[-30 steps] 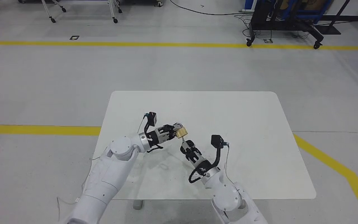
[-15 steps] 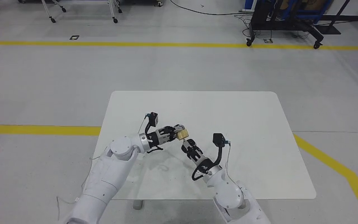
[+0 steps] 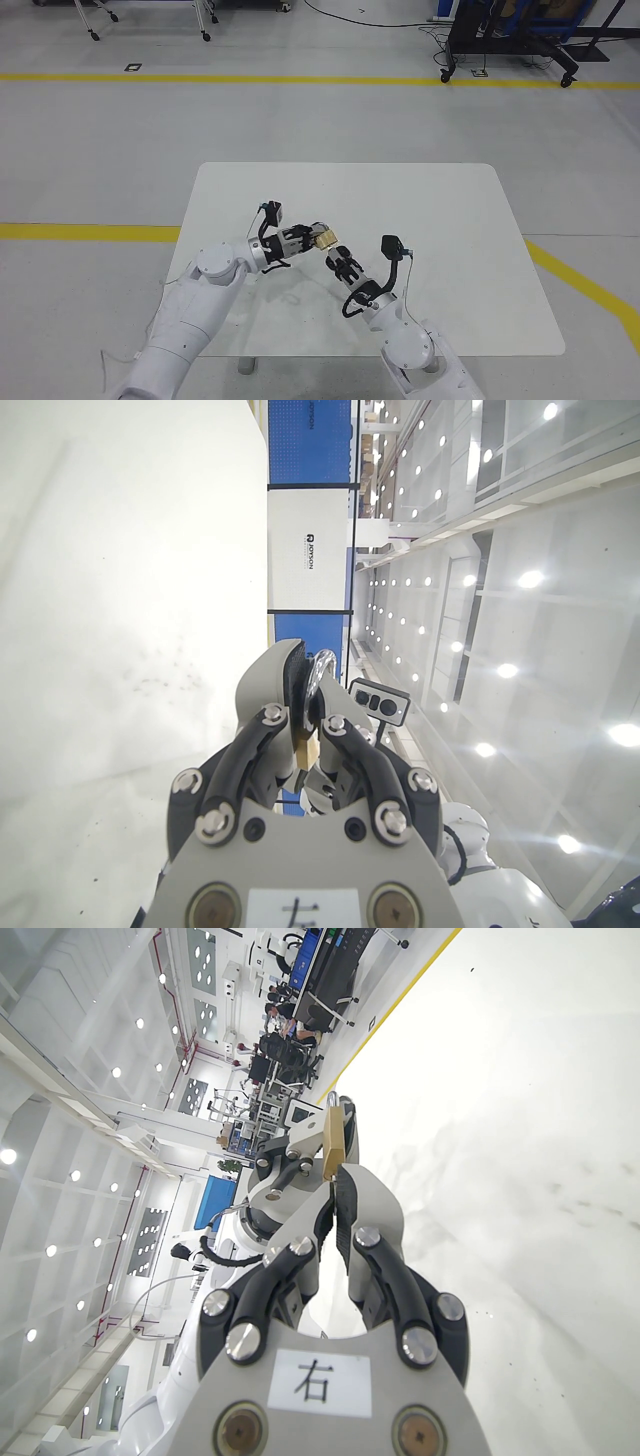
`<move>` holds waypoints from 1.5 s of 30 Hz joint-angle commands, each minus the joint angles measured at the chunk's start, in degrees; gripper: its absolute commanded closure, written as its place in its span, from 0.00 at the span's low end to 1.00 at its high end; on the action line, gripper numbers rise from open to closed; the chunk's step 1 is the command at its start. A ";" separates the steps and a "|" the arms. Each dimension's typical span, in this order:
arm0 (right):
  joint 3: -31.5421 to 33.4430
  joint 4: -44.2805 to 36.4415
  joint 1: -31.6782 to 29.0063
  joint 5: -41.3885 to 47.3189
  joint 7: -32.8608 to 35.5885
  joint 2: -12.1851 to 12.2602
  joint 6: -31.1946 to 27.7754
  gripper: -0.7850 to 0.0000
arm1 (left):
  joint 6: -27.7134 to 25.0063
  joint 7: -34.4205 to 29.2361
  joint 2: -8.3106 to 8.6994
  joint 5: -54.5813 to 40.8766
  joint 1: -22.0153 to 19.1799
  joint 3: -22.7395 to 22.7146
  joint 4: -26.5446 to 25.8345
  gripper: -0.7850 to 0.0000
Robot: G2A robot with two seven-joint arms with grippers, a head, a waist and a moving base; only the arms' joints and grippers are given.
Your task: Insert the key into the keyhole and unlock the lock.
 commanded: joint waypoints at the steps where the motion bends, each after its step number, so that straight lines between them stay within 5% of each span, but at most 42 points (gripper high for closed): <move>1: 0.01 -0.01 0.00 -0.01 0.02 0.00 -0.01 0.00 | 0.65 0.80 -0.06 -0.92 -0.04 -0.18 0.12 1.00; 11: 0.01 -0.01 0.00 -0.01 0.02 0.00 -0.01 0.00 | 3.59 6.33 -0.85 -4.80 -0.71 0.12 1.08 1.00; 17: -0.01 -0.08 -0.02 0.43 0.09 -0.01 -0.18 0.00 | 3.21 2.35 -1.07 -10.05 -1.12 -0.72 2.24 1.00; 27: 6.47 2.44 1.35 22.72 18.21 1.06 -5.95 0.00 | -0.37 -3.81 -1.09 -14.65 -0.85 -1.91 3.49 1.00; 31: 6.18 4.95 3.21 24.89 21.84 1.29 -5.93 0.47 | -0.62 -4.68 -1.09 -14.85 -1.08 -1.94 3.90 1.00; 32: 5.80 5.57 3.74 25.53 22.66 1.30 -6.01 0.52 | -0.62 -4.81 -1.09 -14.83 -1.13 -1.93 4.00 1.00; 35: 5.08 7.47 5.14 27.86 24.39 1.30 -6.88 0.62 | -0.72 -5.39 -1.09 -15.03 -1.23 -1.97 4.15 1.00; 45: 6.15 11.55 7.37 41.45 32.21 1.60 -12.36 0.65 | -1.34 -6.55 -1.11 -15.20 -1.42 -1.94 4.57 1.00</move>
